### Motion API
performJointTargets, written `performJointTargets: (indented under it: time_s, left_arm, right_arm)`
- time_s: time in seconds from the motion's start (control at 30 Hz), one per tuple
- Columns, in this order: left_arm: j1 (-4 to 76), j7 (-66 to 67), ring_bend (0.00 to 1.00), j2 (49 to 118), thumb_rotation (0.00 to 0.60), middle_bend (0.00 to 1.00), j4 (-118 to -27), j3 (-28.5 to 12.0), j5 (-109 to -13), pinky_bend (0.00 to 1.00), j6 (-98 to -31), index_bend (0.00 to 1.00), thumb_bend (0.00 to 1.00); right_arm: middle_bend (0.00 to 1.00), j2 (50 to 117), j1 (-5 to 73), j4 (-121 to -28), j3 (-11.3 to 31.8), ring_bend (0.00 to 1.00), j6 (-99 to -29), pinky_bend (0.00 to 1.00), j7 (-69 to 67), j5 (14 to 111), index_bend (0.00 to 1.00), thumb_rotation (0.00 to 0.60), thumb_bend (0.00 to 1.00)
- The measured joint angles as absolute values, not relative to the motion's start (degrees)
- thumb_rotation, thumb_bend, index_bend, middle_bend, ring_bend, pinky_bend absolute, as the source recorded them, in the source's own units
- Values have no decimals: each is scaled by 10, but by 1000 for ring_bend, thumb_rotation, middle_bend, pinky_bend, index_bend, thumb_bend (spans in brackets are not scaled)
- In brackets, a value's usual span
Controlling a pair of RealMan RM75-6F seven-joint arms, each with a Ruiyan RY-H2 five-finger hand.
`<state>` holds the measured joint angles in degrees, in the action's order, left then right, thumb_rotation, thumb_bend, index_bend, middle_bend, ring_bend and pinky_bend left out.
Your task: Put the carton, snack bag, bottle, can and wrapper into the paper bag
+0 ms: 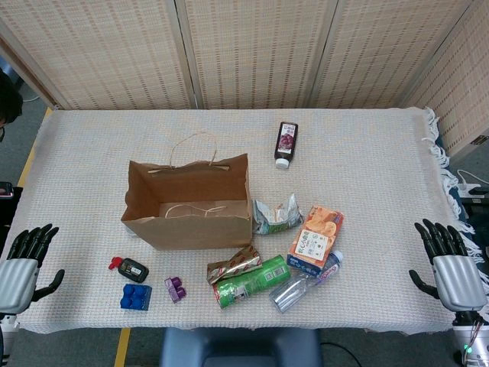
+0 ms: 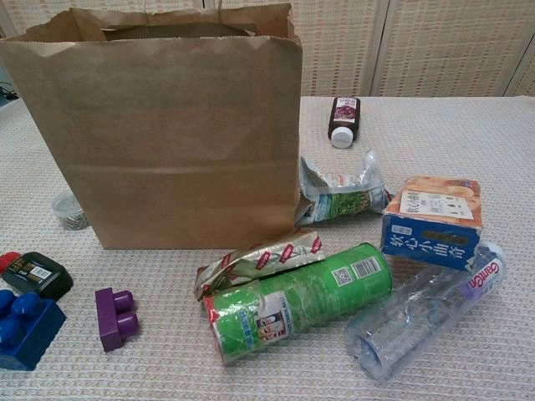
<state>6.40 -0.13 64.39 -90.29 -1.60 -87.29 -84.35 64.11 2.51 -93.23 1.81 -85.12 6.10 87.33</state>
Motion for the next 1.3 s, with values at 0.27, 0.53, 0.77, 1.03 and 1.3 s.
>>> performJointTargets:
  time_s: [0.27, 0.53, 0.77, 1.03, 1.3]
  left_arm:
    - [63, -2, 0, 644, 600, 0, -902, -15, -875, 0, -846, 0, 367]
    - [64, 1, 0, 644, 600, 0, -903, -17, -871, 0, -843, 0, 367]
    - [64, 3, 0, 645, 600, 0, -905, -17, -870, 0, -842, 0, 367]
    - [65, 9, 0, 645, 600, 0, -909, -19, -864, 0, -840, 0, 367]
    - [67, 8, 0, 643, 600, 0, -912, -21, -859, 0, -834, 0, 368]
  right_arm:
    - [0, 639, 25, -930, 14, 0, -851, 30, 60, 880, 0, 600, 175]
    - [0, 629, 40, -925, 7, 0, -820, 30, 59, 891, 0, 600, 174]
    - [0, 601, 94, -938, 6, 0, -727, 23, 41, 894, 0, 600, 100]
    - [0, 603, 181, -956, 43, 0, -627, 19, 61, 841, 0, 600, 90]
    - [0, 659, 210, -969, 60, 0, -605, 19, 126, 794, 0, 600, 90]
